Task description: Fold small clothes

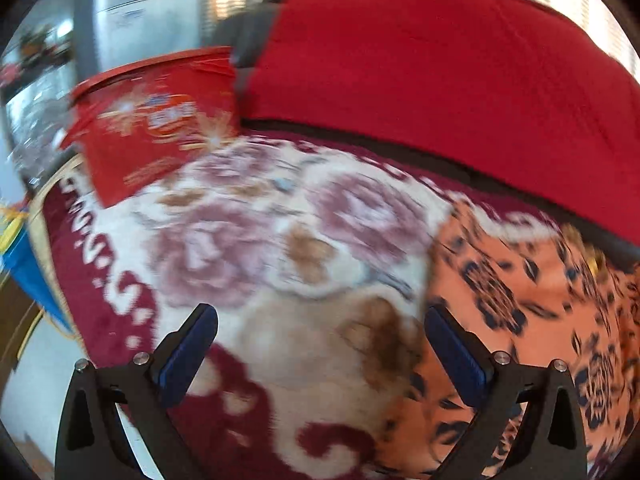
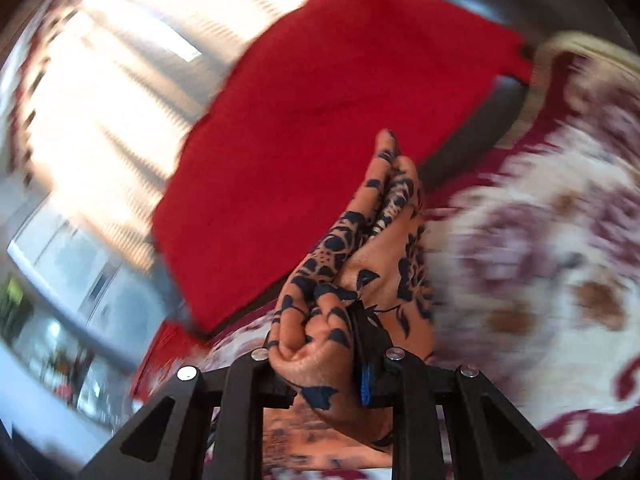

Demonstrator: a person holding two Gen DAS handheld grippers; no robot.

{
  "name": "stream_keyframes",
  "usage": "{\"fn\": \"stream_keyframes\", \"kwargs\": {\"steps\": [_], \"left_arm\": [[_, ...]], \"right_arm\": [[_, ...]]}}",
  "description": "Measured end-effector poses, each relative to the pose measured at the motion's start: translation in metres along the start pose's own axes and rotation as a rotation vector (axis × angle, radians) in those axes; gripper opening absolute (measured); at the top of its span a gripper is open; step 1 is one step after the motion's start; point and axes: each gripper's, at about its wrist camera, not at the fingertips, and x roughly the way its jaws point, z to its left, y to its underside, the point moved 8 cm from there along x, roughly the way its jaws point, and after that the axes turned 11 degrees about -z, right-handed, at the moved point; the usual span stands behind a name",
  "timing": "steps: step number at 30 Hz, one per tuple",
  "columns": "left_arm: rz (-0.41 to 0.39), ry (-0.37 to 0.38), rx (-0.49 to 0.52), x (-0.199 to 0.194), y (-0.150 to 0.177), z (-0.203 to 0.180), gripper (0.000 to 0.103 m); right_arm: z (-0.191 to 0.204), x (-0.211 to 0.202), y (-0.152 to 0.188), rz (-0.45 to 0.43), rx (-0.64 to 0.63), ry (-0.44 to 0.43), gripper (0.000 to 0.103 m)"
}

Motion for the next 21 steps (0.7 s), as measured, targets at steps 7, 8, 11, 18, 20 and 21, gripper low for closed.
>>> {"fn": "stream_keyframes", "kwargs": {"steps": [7, 8, 11, 18, 20, 21], "left_arm": [[-0.062, -0.135, -0.033, -0.002, -0.011, 0.065, 0.103], [-0.061, -0.143, -0.039, 0.0, -0.011, 0.074, 0.103], [-0.041, -0.162, -0.049, 0.005, -0.006, 0.095, 0.103], [-0.057, -0.013, -0.15, 0.0, -0.01, 0.094, 0.103], [-0.082, 0.048, -0.168, -0.006, -0.015, 0.082, 0.103], [-0.094, 0.086, -0.172, -0.011, -0.017, 0.073, 0.103]], "right_arm": [[0.1, 0.07, 0.1, 0.188, -0.052, -0.136, 0.023], [0.105, 0.087, 0.125, 0.238, -0.028, -0.145, 0.023], [0.106, 0.129, 0.2, 0.421, 0.045, -0.141, 0.024], [0.099, 0.133, 0.243, 0.625, 0.132, -0.225, 0.065], [0.103, 0.116, 0.223, 0.576, 0.087, -0.26, 0.065], [0.106, 0.106, 0.21, 0.534, 0.055, -0.287, 0.065]]}}
